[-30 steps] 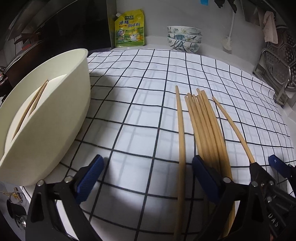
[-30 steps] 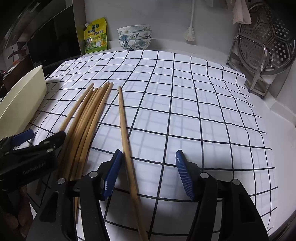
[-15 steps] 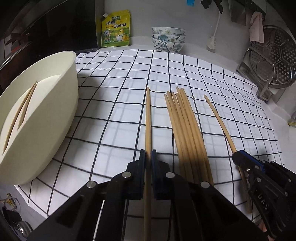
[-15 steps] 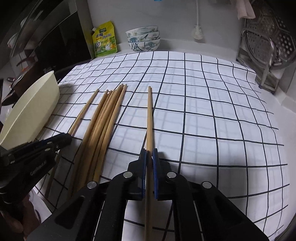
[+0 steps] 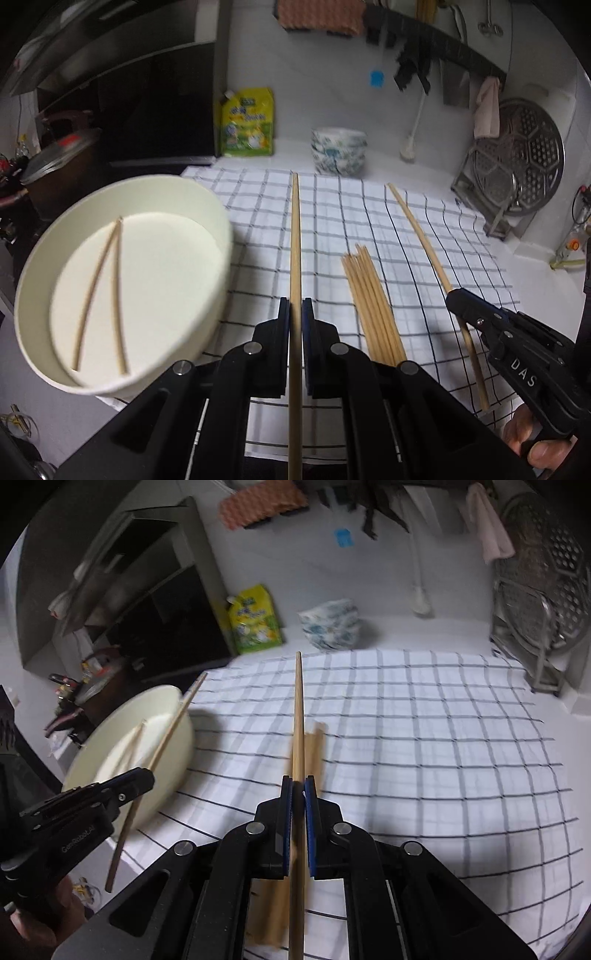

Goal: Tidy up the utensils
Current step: 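Carry the chopstick in the left tool over the basin while the right tool carries its chopstick, then open the left tool over the basin while the right tool releases its chopstick beside it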

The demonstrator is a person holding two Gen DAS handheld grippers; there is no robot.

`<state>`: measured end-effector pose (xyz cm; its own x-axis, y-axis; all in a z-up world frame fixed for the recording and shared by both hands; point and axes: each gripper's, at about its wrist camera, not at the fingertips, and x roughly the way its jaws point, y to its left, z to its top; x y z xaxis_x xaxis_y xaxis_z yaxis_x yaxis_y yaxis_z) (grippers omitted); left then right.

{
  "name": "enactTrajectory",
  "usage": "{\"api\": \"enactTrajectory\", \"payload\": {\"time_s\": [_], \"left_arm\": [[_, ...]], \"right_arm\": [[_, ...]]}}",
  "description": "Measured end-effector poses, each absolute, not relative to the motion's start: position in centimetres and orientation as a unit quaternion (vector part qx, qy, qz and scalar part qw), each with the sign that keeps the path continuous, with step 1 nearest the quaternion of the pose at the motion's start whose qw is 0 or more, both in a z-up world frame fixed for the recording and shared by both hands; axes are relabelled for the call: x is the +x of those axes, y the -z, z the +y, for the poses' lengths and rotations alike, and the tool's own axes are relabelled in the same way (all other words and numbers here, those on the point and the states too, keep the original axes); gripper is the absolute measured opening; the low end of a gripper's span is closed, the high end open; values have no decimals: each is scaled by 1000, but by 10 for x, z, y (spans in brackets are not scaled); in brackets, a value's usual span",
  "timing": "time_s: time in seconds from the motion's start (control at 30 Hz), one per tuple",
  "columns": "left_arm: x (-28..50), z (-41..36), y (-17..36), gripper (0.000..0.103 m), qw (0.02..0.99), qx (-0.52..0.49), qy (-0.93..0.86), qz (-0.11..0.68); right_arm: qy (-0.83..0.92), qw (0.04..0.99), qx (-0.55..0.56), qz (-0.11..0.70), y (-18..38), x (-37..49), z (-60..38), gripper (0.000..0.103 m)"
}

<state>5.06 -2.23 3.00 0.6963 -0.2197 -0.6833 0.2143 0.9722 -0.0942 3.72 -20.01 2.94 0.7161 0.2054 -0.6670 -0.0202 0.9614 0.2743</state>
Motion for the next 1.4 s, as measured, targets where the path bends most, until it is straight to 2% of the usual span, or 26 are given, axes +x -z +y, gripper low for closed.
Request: {"api": "enactTrajectory", "payload": {"time_s": [0.27,0.53,0.77,1.07,1.13,1.2,1.27,1.4], "left_arm": [[72,63,-50,7,936,-17,60,346],[112,142,-30,7,928,-34,-3,370],[134,162,-6,7,916,-40,-5,399],[137,166,3,9,910,-45,-2,412],[136,170,4,20,909,-52,-8,414],[132,174,3,40,911,-57,-14,409],[128,178,1,47,913,-61,-23,402],[120,179,-4,49,916,-62,-24,395]], "right_arm": [[-148,915,104,361,-62,87,-105,7],[-186,895,68,400,-46,149,-13,7],[-206,873,51,439,-23,173,28,7],[-197,863,44,464,-4,181,36,7],[-196,867,46,457,-7,179,33,11],[-194,871,42,449,-10,176,31,12],[-192,875,38,444,-13,172,30,12],[-191,877,38,439,-16,166,29,12]]}}
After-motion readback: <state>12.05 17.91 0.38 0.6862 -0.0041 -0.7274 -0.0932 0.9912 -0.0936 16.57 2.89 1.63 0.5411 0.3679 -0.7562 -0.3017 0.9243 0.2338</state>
